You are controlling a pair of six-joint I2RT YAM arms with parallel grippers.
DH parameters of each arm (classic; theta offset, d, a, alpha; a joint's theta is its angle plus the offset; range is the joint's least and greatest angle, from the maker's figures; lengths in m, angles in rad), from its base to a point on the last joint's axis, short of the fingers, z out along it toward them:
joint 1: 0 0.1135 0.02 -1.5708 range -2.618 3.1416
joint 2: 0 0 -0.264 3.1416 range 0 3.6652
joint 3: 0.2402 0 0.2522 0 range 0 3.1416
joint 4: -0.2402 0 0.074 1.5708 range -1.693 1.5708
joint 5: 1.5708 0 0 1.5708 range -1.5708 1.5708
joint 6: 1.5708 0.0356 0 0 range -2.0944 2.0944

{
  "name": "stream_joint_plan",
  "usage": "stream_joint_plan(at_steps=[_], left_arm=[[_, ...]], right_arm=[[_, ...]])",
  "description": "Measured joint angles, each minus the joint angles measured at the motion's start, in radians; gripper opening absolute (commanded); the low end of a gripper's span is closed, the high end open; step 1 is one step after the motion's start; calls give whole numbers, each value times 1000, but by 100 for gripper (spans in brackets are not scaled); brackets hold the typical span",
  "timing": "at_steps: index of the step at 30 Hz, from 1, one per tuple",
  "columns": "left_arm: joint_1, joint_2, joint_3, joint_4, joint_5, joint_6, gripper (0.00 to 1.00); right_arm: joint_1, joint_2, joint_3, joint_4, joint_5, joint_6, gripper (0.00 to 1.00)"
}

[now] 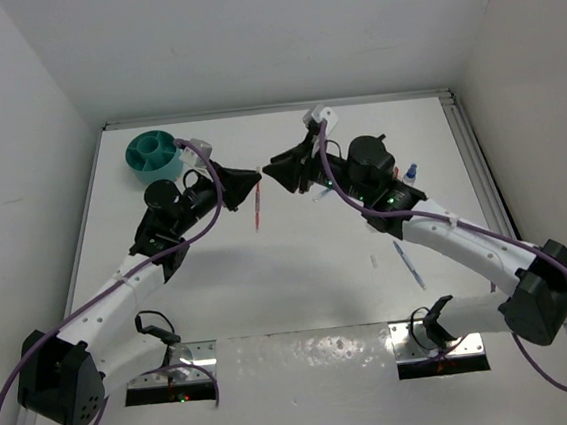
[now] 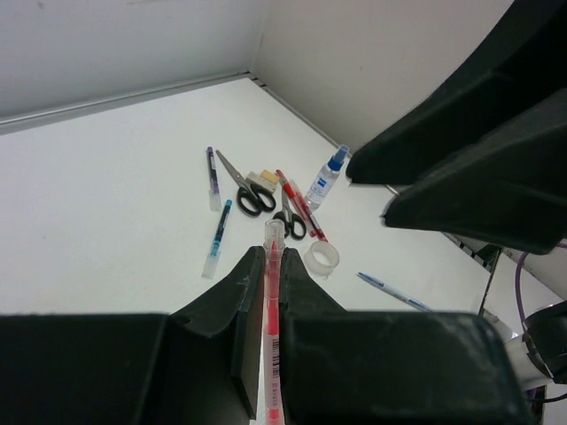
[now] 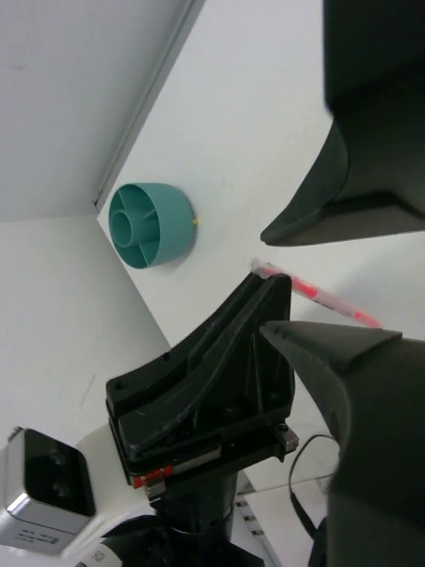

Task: Sort the stationery into containers
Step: Close the pen cap on the pen.

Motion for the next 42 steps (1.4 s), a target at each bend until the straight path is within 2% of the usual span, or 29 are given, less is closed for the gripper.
stream_joint_plan(at_steps=[2, 4, 5, 8, 11, 14, 16, 17, 18, 24, 25, 26, 28, 42], left_arm=[[0, 1, 0, 1, -1, 0, 0], [0, 3, 0, 2, -3, 0, 0], [2, 4, 0, 5, -4, 0, 0], [6, 8, 0, 18, -11, -1, 0], [6, 8, 0, 34, -18, -1, 0], [7, 9, 0, 45, -19, -4, 0], [7, 9, 0, 50, -19, -5, 0], [7, 9, 0, 51, -19, -5, 0], [7, 9, 0, 51, -19, -6, 0], [8, 9, 0, 51, -21, -21, 0], [8, 9, 0, 50, -23, -23, 0], [8, 9, 0, 50, -25, -23, 0], [8, 9, 0, 50, -26, -24, 0], [9, -3, 0, 62, -29, 23, 0]], right_arm=[[-14, -28, -9, -19, 6, 1, 58], [-24, -46, -13, -41, 11, -6, 67], [-26, -48, -13, -53, 11, -11, 76], [-16, -29, -13, -98, 1, -28, 82], [3, 26, -13, -122, -18, -27, 82], [16, 89, -13, -130, -35, -21, 78], [22, 121, -13, -128, -50, -10, 68], [25, 136, -13, -125, -55, -2, 59], [27, 147, -13, -119, -60, 2, 59], [28, 203, -11, -70, -84, 59, 24], [28, 207, -11, -64, -86, 64, 13], [28, 215, -11, -48, -90, 76, 7], [29, 220, -11, -34, -94, 93, 0], [40, 212, -11, 5, -45, 106, 0]])
